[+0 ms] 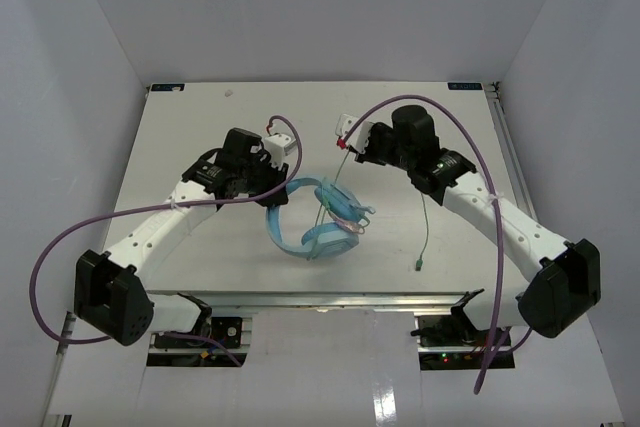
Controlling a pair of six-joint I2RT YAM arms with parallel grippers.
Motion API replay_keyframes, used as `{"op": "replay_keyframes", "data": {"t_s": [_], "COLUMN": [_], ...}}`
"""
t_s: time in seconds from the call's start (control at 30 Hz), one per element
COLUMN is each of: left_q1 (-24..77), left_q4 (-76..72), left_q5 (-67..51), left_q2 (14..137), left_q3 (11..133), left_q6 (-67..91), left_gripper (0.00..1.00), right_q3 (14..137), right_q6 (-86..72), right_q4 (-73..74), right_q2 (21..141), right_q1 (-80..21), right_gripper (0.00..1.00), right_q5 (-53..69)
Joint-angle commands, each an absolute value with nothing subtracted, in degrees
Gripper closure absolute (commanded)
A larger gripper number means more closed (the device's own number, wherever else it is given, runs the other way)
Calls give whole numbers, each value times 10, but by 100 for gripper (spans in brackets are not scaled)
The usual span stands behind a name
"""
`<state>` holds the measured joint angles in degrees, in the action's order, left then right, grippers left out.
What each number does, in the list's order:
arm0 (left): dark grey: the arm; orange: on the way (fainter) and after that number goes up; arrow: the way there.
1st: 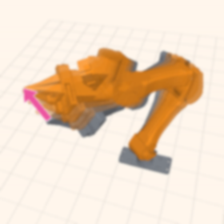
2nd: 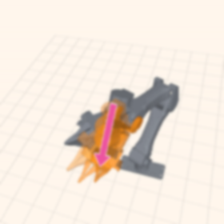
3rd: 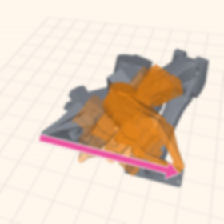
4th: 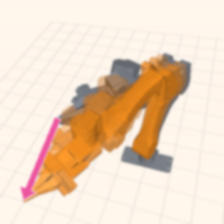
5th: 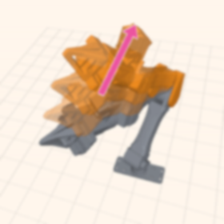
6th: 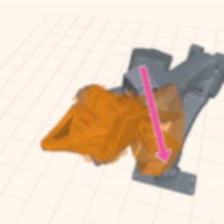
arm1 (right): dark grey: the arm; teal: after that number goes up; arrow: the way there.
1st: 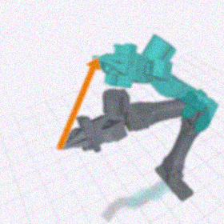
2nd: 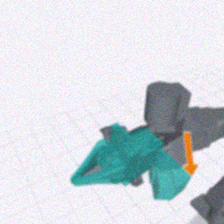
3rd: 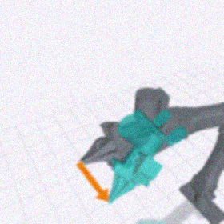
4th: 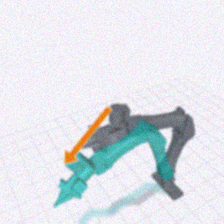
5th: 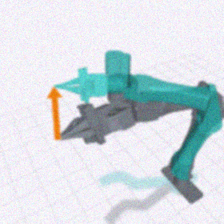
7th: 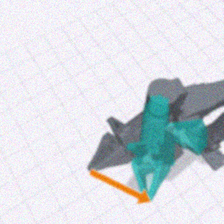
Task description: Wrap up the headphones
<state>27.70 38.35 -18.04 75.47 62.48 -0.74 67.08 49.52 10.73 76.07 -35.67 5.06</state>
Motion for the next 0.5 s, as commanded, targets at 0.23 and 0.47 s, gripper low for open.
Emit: {"op": "replay_keyframes", "data": {"t_s": [0.23, 0.47], "left_q1": [284, 284], "left_q4": [361, 358], "left_q5": [-290, -279], "left_q2": [676, 689], "left_q3": [689, 791], "left_q6": [42, 111], "left_gripper": [100, 100], "right_q3": [718, 675], "right_q6": [240, 114], "right_q4": [43, -38], "right_q2": [903, 959], "right_q1": [-321, -310], "right_gripper": [86, 85], "right_q5": [361, 523]}}
